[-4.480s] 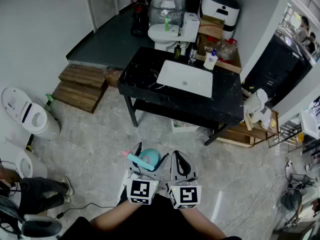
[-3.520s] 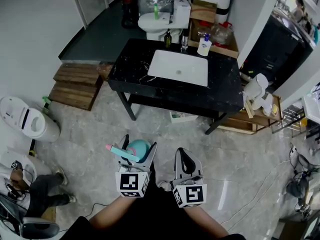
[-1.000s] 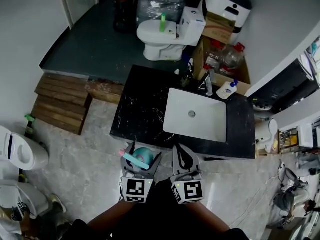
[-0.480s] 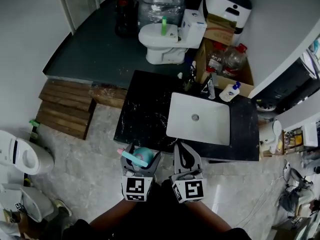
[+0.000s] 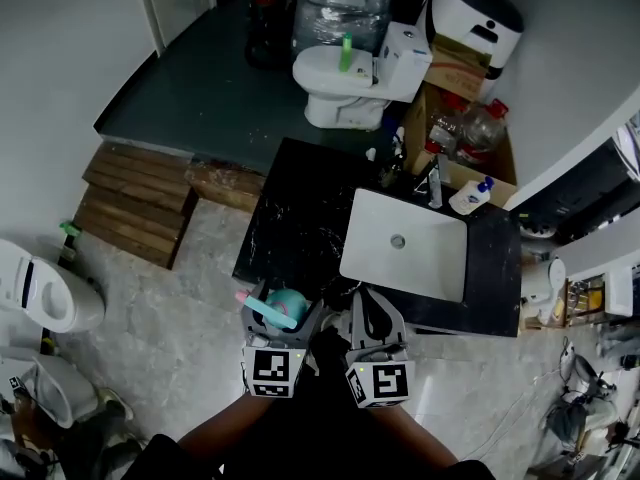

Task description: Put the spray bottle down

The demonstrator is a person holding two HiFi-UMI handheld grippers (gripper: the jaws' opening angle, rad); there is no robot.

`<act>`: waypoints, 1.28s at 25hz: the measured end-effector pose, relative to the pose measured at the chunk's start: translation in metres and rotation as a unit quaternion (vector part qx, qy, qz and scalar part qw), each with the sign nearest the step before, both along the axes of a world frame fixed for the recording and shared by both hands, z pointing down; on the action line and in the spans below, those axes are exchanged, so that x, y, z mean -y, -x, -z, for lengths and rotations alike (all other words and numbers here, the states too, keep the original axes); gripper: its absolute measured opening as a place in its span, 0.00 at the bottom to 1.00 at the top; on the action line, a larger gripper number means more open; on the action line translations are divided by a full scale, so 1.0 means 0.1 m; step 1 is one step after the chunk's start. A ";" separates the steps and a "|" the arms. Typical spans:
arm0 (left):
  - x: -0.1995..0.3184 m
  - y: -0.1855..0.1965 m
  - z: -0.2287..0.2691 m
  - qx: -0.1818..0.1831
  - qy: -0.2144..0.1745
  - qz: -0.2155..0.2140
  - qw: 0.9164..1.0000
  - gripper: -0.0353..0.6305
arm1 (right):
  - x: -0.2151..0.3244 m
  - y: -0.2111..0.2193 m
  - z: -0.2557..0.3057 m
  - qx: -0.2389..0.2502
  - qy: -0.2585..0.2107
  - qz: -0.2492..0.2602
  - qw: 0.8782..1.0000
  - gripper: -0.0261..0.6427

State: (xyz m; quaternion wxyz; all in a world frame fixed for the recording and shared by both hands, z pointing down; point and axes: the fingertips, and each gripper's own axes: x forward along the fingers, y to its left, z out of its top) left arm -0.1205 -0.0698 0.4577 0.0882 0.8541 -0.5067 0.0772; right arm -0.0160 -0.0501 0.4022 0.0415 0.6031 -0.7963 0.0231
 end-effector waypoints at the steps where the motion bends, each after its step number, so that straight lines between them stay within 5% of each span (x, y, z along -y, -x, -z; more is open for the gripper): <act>1: 0.02 0.01 0.00 0.000 0.000 0.003 1.000 0.70 | 0.02 0.01 -0.02 0.002 0.002 0.002 1.000 0.06; 17: 1.00 -0.05 -0.12 0.045 0.002 0.044 0.998 0.70 | 0.91 -0.12 -0.15 0.007 0.000 0.038 0.999 0.06; 32: 2.08 -0.62 -0.41 0.049 0.021 0.030 0.998 0.70 | 1.95 -0.49 -0.45 0.001 0.026 0.037 0.999 0.06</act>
